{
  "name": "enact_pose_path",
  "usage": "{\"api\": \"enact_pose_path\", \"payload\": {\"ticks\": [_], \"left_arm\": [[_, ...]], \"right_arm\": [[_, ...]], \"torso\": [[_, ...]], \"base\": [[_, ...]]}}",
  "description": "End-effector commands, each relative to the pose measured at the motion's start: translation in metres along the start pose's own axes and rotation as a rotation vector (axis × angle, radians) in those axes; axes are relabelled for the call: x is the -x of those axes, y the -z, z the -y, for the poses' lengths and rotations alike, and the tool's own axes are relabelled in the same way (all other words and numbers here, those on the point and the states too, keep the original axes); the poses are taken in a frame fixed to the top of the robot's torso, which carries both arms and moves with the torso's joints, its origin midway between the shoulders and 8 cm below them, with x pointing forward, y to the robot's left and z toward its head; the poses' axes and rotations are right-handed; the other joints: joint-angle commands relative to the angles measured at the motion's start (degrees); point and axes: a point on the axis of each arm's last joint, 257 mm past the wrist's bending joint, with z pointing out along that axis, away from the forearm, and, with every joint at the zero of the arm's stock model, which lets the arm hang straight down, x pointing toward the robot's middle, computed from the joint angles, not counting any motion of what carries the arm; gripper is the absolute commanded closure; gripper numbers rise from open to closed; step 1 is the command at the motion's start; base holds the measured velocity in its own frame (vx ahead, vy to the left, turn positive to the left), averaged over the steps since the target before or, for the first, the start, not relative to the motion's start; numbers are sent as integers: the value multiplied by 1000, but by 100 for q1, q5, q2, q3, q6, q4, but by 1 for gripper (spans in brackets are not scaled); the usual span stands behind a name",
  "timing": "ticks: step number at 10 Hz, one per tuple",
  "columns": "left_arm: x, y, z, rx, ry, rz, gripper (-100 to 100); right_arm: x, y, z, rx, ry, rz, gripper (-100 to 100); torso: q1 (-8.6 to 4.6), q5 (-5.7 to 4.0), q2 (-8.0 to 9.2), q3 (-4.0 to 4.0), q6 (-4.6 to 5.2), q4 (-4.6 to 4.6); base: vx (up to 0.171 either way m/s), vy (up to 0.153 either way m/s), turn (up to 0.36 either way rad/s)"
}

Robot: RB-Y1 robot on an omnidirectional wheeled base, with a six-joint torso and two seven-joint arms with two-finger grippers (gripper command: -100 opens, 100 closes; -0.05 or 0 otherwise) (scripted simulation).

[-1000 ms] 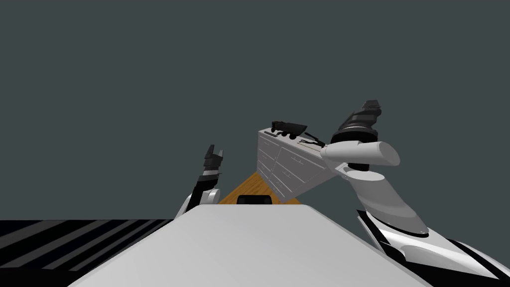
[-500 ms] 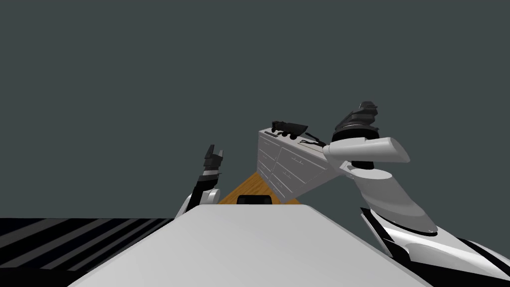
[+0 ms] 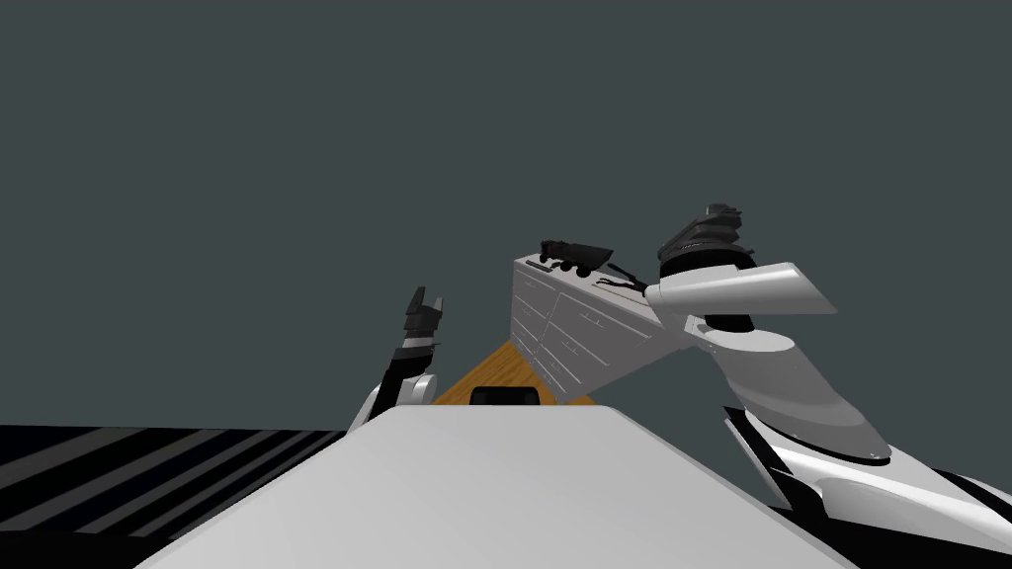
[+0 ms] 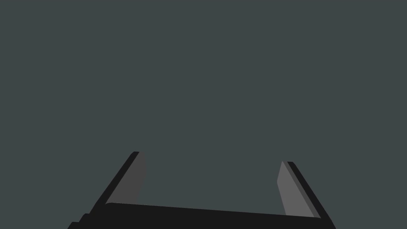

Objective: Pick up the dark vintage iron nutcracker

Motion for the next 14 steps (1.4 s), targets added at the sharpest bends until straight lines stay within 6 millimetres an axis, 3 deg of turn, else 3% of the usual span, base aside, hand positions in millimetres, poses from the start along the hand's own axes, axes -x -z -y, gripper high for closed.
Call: {"api": "enact_pose_path", "payload": {"ticks": [1,7,8,14], "left_arm": [[0,0,0,0,0,0,0],[0,0,0,0,0,0,0],[0,0,0,0,0,0,0],[0,0,0,0,0,0,0]], "right_arm": [[4,-1,-4,33,-39,12,-100],[21,0,-24,148,-125,68,-100],[19,0,-18,160,-162,57,-100],[38,8,-41,294,-231,109,-100]], "torso": [[0,0,0,0,0,0],[-1,-2,-1,-1,1,-1],[1,-1,0,0,1,0],[-3,-2,-2,-1,1,-1]], "base": [[7,-11,33],[4,-5,11],[6,-13,39],[6,-10,13]]}}
